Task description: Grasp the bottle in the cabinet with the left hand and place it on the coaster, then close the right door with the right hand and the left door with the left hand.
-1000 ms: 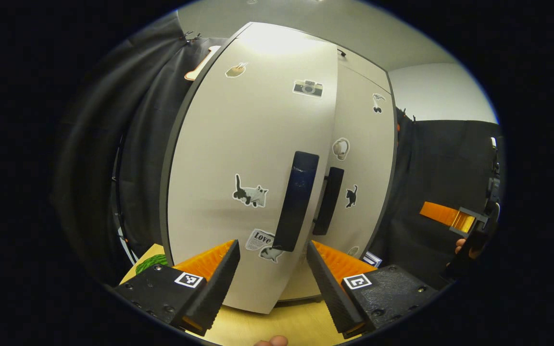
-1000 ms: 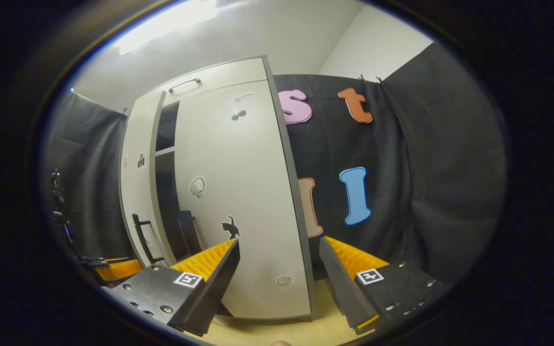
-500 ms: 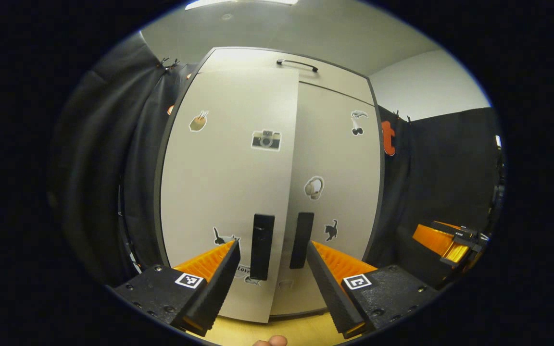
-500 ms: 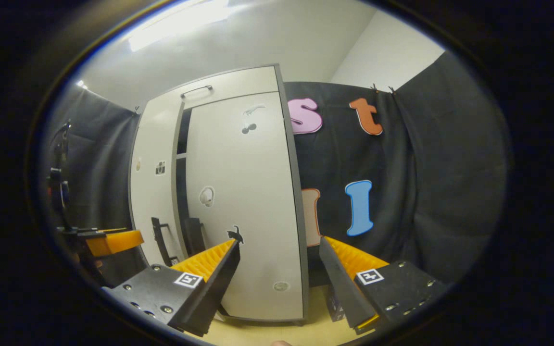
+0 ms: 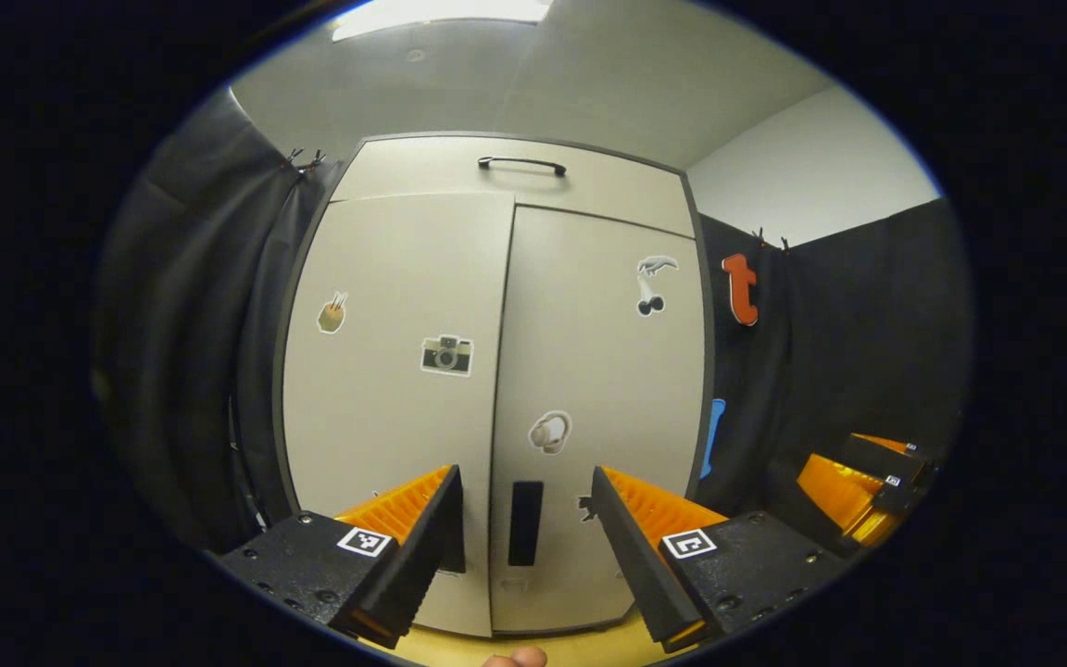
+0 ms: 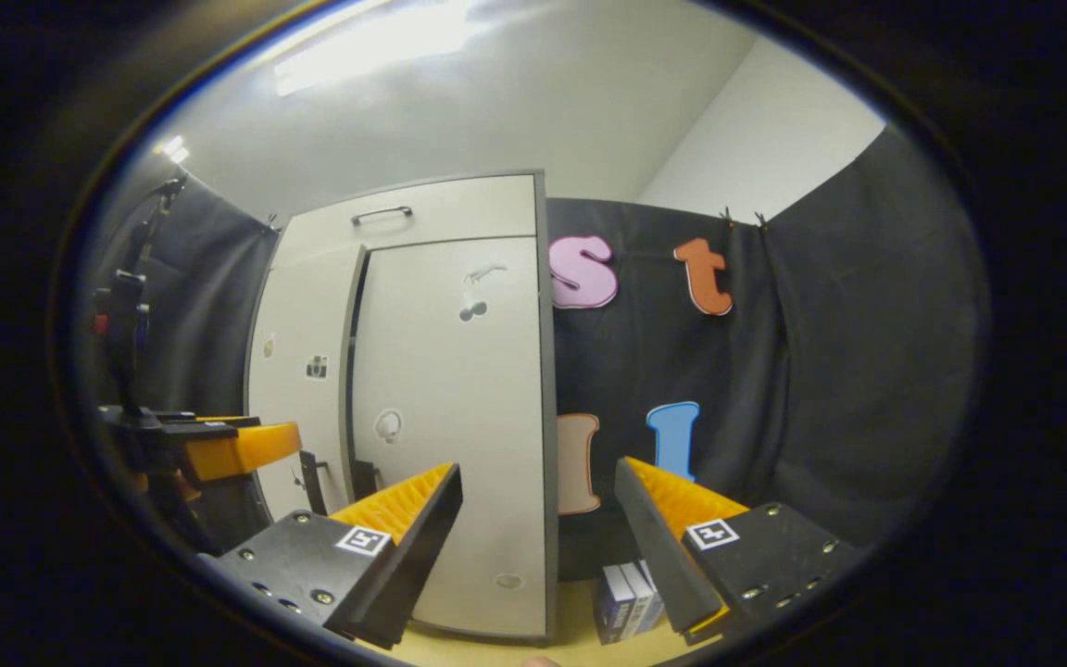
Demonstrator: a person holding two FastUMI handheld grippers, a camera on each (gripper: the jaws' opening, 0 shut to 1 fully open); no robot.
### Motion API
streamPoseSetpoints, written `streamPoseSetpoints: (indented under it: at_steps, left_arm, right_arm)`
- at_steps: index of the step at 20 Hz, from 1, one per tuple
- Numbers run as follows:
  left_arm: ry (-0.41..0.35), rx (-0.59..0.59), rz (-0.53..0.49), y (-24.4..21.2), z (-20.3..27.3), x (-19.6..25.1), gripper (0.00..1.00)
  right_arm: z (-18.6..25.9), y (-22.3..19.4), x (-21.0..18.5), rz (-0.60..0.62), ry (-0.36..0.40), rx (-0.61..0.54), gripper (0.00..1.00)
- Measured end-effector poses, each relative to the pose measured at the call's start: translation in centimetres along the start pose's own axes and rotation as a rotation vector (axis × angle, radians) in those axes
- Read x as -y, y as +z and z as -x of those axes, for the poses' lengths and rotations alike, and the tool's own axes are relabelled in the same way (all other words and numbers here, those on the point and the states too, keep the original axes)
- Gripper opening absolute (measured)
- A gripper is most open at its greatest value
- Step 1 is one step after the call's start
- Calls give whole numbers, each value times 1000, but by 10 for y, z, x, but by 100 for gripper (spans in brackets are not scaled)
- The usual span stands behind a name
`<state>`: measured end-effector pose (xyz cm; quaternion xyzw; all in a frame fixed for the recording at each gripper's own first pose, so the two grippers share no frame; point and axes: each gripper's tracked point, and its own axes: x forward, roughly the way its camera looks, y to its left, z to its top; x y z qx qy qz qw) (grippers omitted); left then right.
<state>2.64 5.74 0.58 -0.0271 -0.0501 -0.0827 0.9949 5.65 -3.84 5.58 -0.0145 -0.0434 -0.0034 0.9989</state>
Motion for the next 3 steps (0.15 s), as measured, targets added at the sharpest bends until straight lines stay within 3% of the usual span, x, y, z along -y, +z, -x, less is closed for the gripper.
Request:
streamPoseSetpoints:
  at_steps: [3]
  left_arm:
    - [-25,0,21,0,-1,15,91]
  right_arm:
    - [2,-1,18,8,-7,-12,100]
